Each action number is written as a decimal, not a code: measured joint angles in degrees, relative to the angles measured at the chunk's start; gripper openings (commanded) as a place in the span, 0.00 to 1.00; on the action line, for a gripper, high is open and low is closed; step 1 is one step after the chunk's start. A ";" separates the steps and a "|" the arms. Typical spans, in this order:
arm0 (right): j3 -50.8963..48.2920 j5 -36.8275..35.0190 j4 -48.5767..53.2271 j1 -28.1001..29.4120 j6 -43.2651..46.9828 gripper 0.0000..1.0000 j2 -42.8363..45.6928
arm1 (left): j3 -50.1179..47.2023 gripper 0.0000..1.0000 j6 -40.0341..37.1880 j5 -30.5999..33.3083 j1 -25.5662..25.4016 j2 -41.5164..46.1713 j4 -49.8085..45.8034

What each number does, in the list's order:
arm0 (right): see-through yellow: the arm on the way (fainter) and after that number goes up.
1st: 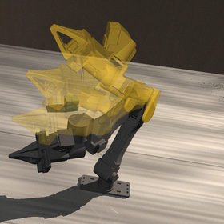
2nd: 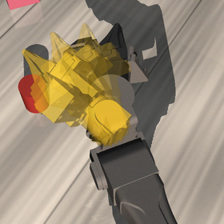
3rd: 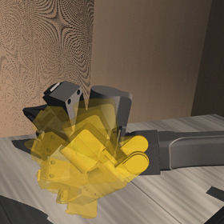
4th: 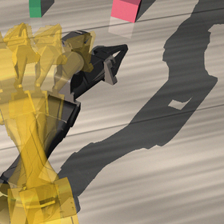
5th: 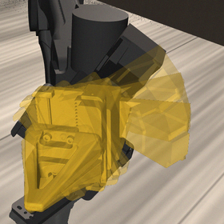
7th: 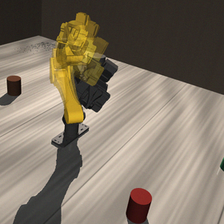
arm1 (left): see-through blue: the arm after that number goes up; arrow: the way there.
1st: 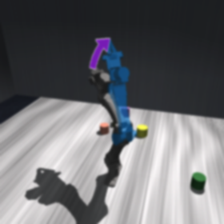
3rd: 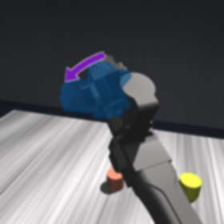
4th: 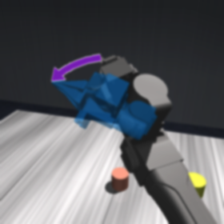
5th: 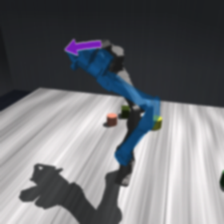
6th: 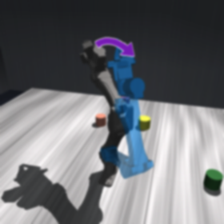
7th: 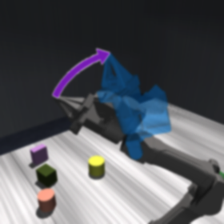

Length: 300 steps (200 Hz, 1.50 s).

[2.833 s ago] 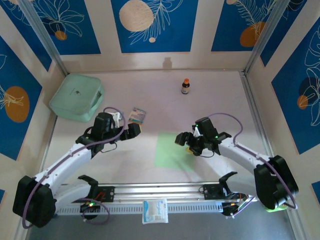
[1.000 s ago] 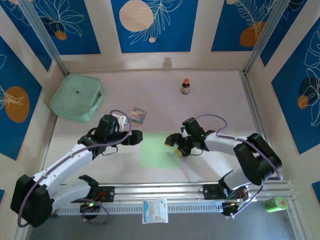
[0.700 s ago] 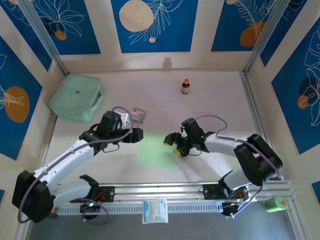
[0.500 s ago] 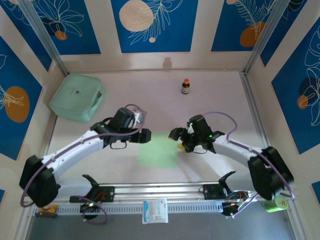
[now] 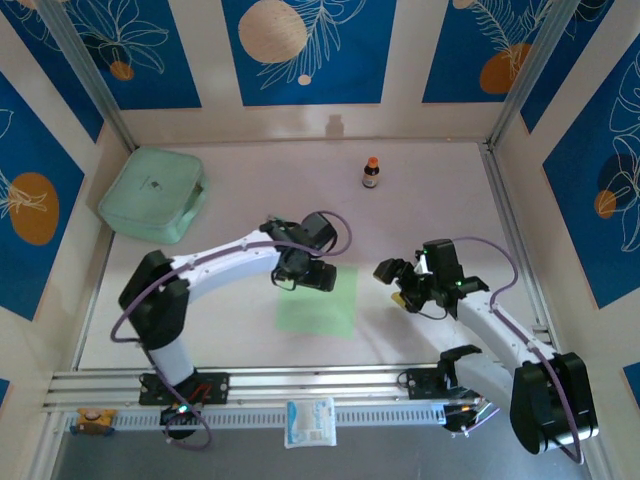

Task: Fold a paper plane with a square sheet of paper (pick it up from the middle)
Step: Move the square sheet of paper to the center of the table, then first fold the square sheet of paper in half at the center of the table.

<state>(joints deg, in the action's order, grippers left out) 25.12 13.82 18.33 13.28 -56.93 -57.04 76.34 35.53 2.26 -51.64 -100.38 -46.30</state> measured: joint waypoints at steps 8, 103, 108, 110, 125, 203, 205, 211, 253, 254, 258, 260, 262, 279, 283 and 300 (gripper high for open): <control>-0.17 0.20 0.26 -0.28 0.37 0.84 -0.02 | 1.25 0.88 0.22 0.24 -0.24 -1.64 -0.63; -0.50 2.75 2.19 -1.51 3.98 0.85 -0.15 | 3.91 0.93 3.43 0.87 -1.77 -10.43 -2.14; -0.50 2.80 2.29 -1.55 4.09 0.86 -0.15 | 3.91 0.94 3.50 0.92 -1.79 -10.43 -2.14; -0.50 2.86 2.34 -1.60 4.24 0.86 -0.15 | 3.91 0.94 3.58 1.01 -1.79 -10.45 -2.14; -0.50 3.19 2.40 -2.03 4.81 0.86 -0.17 | 3.93 0.95 3.74 1.31 -1.79 -10.62 -2.21; -0.52 4.44 2.54 -2.93 5.62 0.86 -0.17 | 4.57 0.96 4.57 1.44 -1.79 -13.46 -2.84; -0.50 4.44 2.54 -2.91 5.62 0.86 -0.17 | 4.68 0.96 4.57 1.44 -1.79 -13.51 -2.86; -0.52 4.44 2.54 -2.93 5.73 0.86 -0.17 | 4.92 0.97 4.68 1.44 -1.79 -13.51 -2.86; -0.52 4.46 2.54 -2.93 5.75 0.86 -0.17 | 5.81 0.97 5.18 1.44 -1.81 -13.51 -2.84; -0.52 4.46 2.54 -2.93 5.75 0.86 -0.17 | 5.81 0.97 5.18 1.44 -1.81 -13.51 -2.82; -0.52 4.46 2.56 -2.93 5.75 0.86 -0.17 | 5.81 0.97 5.25 1.42 -1.81 -13.51 -2.84; -0.52 4.46 2.54 -2.95 5.75 0.86 -0.17 | 5.81 0.97 5.33 1.42 -1.81 -13.51 -2.84; -0.52 4.46 2.56 -2.97 5.75 0.86 -0.17 | 5.81 0.97 5.42 1.42 -1.81 -13.51 -2.82; -0.52 4.46 2.56 -3.04 5.75 0.86 -0.17 | 5.81 0.97 6.03 1.18 -1.81 -13.51 -2.78; -0.52 4.46 2.56 -3.08 5.73 0.86 -0.17 | 5.81 0.97 6.19 1.14 -1.84 -13.51 -2.75; -0.52 4.46 2.58 -3.19 5.75 0.86 -0.17 | 5.81 0.97 6.45 0.81 -1.90 -13.62 -2.67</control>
<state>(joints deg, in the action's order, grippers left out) 24.60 18.28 20.91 10.09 -51.18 -57.21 82.15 41.98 3.07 -53.54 -113.99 -48.97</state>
